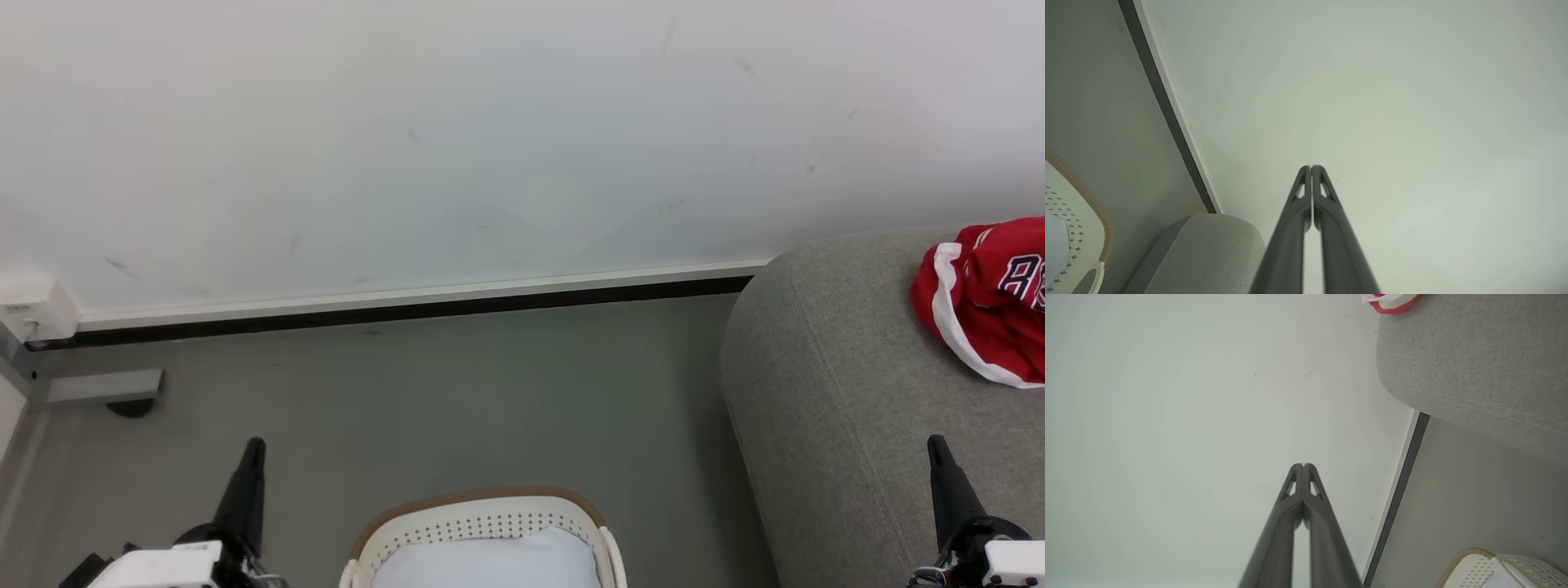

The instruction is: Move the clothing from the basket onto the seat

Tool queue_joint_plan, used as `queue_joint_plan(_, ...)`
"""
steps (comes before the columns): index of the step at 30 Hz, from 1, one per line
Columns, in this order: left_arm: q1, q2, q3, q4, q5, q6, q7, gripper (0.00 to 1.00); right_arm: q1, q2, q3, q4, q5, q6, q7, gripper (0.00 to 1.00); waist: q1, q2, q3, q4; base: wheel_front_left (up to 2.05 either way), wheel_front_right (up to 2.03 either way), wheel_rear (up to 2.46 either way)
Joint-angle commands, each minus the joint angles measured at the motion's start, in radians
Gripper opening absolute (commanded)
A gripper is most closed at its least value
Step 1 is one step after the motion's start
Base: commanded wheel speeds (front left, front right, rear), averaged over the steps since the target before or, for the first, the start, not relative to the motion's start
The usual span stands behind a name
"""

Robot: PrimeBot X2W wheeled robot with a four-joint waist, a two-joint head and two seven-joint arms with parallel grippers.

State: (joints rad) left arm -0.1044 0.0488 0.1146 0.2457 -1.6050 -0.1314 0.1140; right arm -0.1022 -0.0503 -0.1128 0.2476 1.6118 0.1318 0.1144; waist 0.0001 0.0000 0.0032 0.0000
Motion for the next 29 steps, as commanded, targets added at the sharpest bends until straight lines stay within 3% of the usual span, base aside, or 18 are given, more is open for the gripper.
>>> queue_joint_plan(1,-0.01,0.002,0.003,0.0,-0.014,-0.002,0.004,0.0,-0.013,0.0,-0.004,-0.006,0.002,-0.002,0.003,0.0,-0.0001,0.0,0.0,0.0,0.0,0.0,0.0)
queue_joint_plan(29,-0.01,0.002,0.003,0.0,-0.014,-0.002,0.004,0.0,-0.013,0.0,-0.004,-0.006,0.002,-0.002,0.003,0.0,-0.0001,0.0,0.0,0.0,0.0,0.0,0.0)
